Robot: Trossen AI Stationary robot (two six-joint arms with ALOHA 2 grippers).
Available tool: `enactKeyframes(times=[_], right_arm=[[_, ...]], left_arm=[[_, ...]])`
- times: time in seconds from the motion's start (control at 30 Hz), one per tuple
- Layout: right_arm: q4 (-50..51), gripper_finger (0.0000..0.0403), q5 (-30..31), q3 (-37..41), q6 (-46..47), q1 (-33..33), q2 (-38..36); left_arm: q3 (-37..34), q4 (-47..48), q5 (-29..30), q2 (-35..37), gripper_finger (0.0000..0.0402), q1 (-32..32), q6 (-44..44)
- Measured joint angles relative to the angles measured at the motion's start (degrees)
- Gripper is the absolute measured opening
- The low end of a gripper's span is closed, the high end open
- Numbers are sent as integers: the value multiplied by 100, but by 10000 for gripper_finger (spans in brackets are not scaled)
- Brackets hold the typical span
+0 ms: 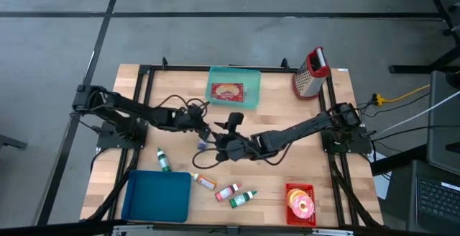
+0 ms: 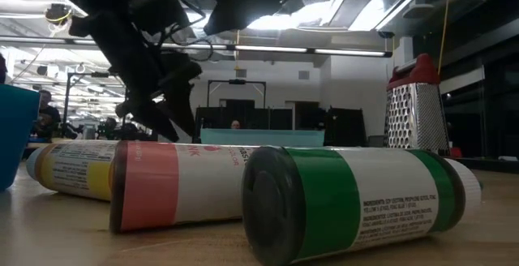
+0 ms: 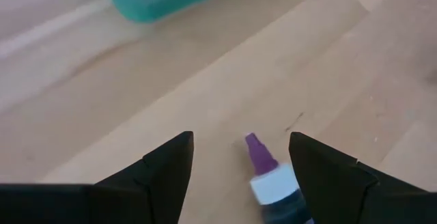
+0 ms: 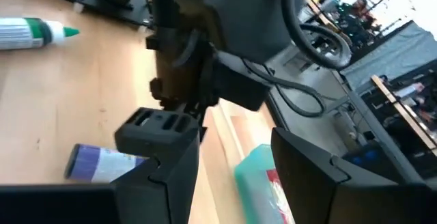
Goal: Pick & Place Food Item
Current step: Put the purple food coloring bottle into the dark blue bin
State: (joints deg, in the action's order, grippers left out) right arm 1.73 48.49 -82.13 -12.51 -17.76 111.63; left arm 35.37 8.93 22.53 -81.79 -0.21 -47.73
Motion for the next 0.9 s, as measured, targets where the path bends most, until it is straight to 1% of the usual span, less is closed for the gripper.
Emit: enactKeyframes(times=[0.07,0.2,0.3,0.37,0.43,0.53,0.63,0.7,0.77,0.9], right_arm=[[0,185,-71,0,-72,2,0],[5,185,-532,0,-168,10,2],[3,185,-739,0,-218,-16,2],[2,185,-902,0,-296,-33,2],[-6,185,-1015,0,-288,-41,2],[19,185,-1190,0,-154,-109,2],[53,185,-1251,0,-145,-250,2],[66,185,-1271,0,-147,-342,2],[83,185,-1272,0,-147,-416,2],[194,185,-1251,0,-117,-568,0]], left_arm=[[90,-9,-13,-144,243,-49,-159],[219,-12,12,-396,245,-199,-595],[297,-11,167,-627,245,-310,-961],[315,-11,168,-782,245,-363,-1196],[318,-34,152,-975,245,-394,-1415],[349,-62,277,-1220,244,-402,-1689],[355,-76,424,-1389,242,-402,-1772],[348,-87,465,-1404,232,-402,-1751],[342,-93,485,-1347,211,-435,-1793],[327,-109,426,-1268,146,-542,-1908]])
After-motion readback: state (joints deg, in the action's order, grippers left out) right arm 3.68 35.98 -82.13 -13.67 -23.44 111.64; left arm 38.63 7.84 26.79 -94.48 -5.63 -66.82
